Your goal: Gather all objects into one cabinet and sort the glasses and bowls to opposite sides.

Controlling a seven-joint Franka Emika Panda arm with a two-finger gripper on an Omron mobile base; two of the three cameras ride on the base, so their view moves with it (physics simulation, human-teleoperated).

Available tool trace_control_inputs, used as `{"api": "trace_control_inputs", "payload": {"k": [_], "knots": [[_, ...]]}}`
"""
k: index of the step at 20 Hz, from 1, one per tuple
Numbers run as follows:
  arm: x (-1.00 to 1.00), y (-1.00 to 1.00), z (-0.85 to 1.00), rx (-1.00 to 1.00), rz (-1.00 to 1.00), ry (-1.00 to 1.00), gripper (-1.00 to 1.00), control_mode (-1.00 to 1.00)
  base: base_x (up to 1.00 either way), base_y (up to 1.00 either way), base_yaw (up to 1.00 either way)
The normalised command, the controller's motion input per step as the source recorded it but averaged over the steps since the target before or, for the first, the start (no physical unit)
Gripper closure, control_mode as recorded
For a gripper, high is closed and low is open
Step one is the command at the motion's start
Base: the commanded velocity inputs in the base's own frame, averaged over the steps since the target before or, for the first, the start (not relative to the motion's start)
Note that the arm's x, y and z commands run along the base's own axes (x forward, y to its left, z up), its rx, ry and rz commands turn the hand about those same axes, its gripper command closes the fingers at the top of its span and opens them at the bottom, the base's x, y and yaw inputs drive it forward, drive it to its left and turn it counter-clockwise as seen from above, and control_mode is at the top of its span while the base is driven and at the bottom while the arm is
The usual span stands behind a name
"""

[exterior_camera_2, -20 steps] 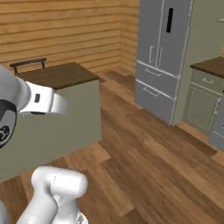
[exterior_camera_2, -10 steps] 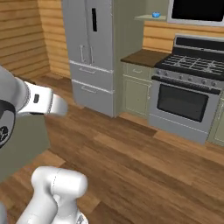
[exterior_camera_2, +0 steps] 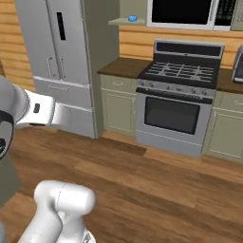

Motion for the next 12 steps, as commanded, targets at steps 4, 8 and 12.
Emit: {"api": "trace_control_inputs", "payload": {"k": [4,8,12], "knots": [[0.00,0.00,0.00,0.00,0.00,0.00,-1.00,1.00,1.00,0.38,-0.33],[0.00,0.00,0.00,0.00,0.00,0.00,-1.00,1.00,1.00,0.34,-0.31],[0.00,0.00,0.00,0.00,0.00,0.00,-1.00,1.00,1.00,0.34,-0.28]]}}
